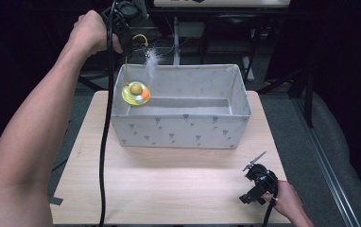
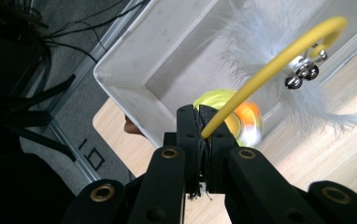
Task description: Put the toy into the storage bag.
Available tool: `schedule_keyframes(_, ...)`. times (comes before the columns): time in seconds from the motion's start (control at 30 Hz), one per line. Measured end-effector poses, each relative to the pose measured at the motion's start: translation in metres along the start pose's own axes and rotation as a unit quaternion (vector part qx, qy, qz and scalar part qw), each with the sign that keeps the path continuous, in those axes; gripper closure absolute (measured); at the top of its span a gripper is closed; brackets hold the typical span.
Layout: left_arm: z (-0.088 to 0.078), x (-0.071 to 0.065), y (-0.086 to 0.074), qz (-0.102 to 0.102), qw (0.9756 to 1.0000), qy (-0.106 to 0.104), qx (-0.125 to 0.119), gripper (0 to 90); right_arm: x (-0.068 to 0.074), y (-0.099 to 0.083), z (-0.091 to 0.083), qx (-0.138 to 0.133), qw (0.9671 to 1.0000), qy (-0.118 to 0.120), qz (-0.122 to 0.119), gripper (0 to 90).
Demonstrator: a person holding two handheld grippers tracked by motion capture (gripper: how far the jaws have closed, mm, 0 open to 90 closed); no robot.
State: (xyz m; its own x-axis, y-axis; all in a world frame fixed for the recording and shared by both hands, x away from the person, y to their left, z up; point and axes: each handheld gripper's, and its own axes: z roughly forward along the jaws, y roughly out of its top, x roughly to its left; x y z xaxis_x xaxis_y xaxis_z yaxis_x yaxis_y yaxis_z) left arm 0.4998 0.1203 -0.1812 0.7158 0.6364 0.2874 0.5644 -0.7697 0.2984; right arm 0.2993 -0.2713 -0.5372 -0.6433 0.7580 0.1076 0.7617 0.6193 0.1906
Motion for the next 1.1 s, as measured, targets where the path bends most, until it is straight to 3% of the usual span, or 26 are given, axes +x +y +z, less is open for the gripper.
schedule_keyframes(0.1,0.006,0.0,0.0,-0.002,1.0,-0.007,-0.001,87.8,0.001,-0.001,0.001,-0.01,0.9999,0.0,0.007,4.6)
schedule_keyframes(0.37,0.018,-0.001,0.0,-0.008,0.9998,-0.016,0.005,87.8,0.0,0.0,0.0,-0.001,1.0,0.0,-0.001,4.6)
schedule_keyframes(0.57,0.026,0.002,-0.003,-0.016,0.9997,-0.019,0.001,87.8,0.003,-0.001,0.003,-0.015,0.9997,0.005,0.016,4.6)
schedule_keyframes(0.6,0.028,0.003,-0.004,-0.02,0.9995,-0.025,-0.002,87.8,0.003,-0.001,0.003,-0.014,0.9998,0.003,0.016,4.6)
schedule_keyframes(0.63,0.031,0.004,-0.006,-0.02,0.9995,-0.025,0.002,87.9,0.001,0.001,0.001,0.004,1.0,0.0,-0.003,4.6)
schedule_keyframes(0.83,0.042,0.007,-0.013,-0.027,0.999,-0.035,0.0,87.9,0.003,0.0,0.003,-0.008,0.9999,-0.001,0.009,4.6)
schedule_keyframes(1.1,0.059,0.016,-0.024,-0.047,0.998,-0.042,-0.004,87.9,0.001,0.001,0.001,0.009,0.9999,-0.002,-0.004,4.6)
